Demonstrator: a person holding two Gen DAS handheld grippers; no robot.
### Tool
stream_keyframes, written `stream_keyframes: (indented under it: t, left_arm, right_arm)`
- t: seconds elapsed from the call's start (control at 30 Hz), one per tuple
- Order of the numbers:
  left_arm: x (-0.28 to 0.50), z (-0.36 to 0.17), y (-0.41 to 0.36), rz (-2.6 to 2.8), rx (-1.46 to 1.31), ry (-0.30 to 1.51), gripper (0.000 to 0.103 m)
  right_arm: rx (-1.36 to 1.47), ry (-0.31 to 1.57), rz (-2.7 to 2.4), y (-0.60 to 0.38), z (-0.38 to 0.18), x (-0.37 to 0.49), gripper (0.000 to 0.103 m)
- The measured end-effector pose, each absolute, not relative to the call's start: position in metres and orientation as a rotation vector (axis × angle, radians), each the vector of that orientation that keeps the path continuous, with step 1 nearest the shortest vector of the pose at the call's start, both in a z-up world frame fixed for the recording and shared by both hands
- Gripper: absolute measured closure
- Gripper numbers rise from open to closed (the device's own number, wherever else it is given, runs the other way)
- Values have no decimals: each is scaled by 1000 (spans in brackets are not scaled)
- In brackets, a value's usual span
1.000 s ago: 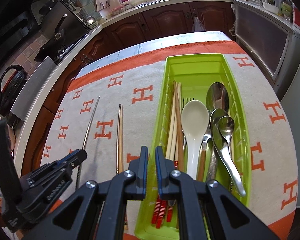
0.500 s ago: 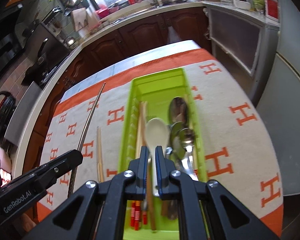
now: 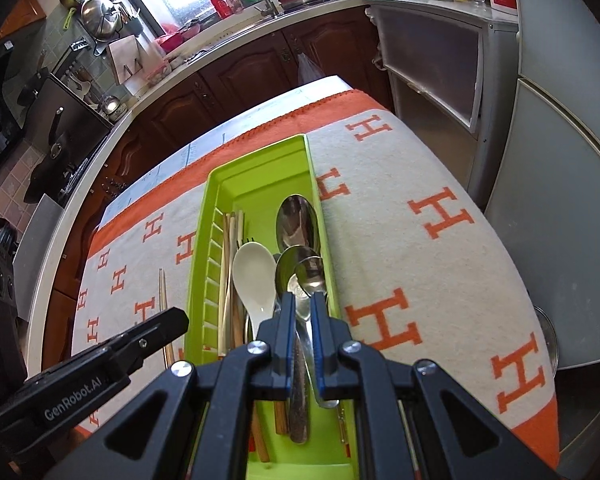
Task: Organize utensils
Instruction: 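Carry the steel chopstick into the green tray and open the left tool, then move the right tool to the red-tipped wooden chopstick and grasp it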
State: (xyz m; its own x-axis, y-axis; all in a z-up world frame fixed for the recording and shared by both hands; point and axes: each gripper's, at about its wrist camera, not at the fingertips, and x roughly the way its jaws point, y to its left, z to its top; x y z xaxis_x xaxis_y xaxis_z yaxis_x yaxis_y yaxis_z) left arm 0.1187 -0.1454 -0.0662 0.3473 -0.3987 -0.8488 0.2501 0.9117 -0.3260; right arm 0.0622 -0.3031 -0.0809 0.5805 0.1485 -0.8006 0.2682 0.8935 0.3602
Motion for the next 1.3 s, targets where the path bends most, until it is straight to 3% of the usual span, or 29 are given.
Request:
stream_keyframes:
  t: [0.53, 0.73, 1.3]
  left_arm:
    - [110, -34, -70, -286, -104, 1082, 99]
    - [104, -27, -28, -190, -106, 1056, 77]
    - [94, -58, 31, -94, -145, 1065, 76]
  right_arm:
    - [427, 951, 12, -268, -65, 62, 95]
    - [384, 968, 89, -237, -61, 63, 95]
    - [218, 1149, 238, -150, -88, 103, 95]
